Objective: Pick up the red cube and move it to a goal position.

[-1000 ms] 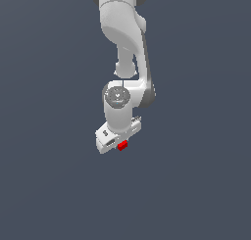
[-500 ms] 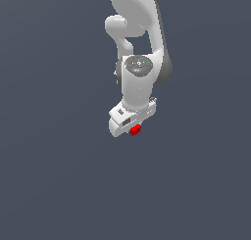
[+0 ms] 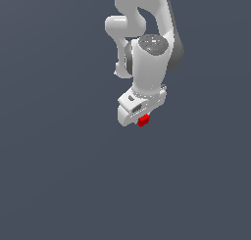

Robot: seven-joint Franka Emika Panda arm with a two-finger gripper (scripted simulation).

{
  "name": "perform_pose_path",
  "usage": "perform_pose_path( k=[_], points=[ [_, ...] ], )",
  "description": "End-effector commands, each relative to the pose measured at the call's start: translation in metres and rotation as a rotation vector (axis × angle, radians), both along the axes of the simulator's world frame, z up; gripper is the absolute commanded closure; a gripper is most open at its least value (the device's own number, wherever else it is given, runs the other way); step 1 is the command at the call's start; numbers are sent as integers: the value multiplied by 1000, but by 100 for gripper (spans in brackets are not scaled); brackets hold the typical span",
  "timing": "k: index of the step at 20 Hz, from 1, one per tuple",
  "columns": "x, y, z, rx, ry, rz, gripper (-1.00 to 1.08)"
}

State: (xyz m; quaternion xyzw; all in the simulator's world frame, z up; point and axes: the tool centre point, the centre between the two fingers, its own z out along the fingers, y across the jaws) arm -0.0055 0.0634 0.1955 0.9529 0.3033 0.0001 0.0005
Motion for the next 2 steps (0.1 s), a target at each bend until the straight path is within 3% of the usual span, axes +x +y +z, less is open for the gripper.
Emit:
perform_pose_path(
  k=[1, 2],
  points=[
    [-1, 3, 4, 0, 0, -1, 108],
    [-2, 3, 4, 0, 0, -1, 108]
  ],
)
